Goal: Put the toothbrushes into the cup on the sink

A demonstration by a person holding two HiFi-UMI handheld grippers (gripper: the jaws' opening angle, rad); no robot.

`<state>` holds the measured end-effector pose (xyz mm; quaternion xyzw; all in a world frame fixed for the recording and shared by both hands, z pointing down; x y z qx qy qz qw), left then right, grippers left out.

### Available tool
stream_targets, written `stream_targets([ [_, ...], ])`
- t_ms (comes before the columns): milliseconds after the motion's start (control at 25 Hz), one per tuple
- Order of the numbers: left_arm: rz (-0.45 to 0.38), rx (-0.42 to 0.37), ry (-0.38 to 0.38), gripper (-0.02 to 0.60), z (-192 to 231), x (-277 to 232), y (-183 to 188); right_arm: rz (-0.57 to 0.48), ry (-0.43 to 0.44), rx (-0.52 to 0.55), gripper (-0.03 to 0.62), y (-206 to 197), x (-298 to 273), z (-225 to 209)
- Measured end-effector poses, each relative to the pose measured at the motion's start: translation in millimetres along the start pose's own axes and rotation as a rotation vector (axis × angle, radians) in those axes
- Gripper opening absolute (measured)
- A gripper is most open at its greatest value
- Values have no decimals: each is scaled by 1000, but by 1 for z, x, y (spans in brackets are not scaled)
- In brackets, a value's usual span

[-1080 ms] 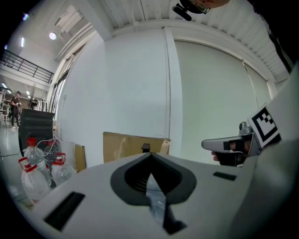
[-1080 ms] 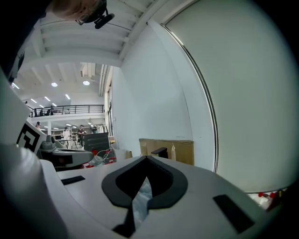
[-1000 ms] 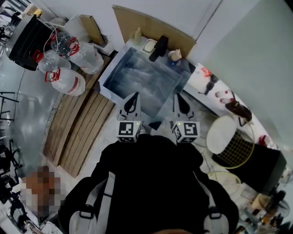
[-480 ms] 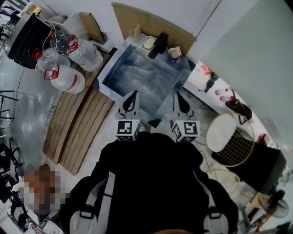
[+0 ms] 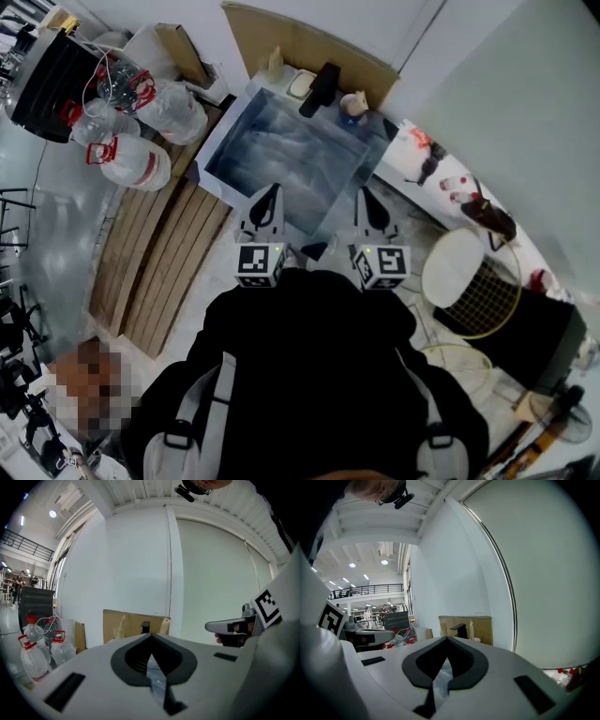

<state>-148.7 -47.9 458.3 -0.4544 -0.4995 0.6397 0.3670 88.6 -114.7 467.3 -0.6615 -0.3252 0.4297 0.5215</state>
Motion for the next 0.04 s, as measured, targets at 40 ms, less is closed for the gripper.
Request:
stream_targets([
  [40,11,-2,7,2,0,0,-2,-2,7,0,2,0,-1,-1],
])
Point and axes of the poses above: the fingertips, and each gripper's own axes: x backward along the fingers, z to its left, y out of its top, the point moved 9 cm from there along x, backward along the fingers, and after that the axes turned 13 degrees about -y, right-handed, at the moved point
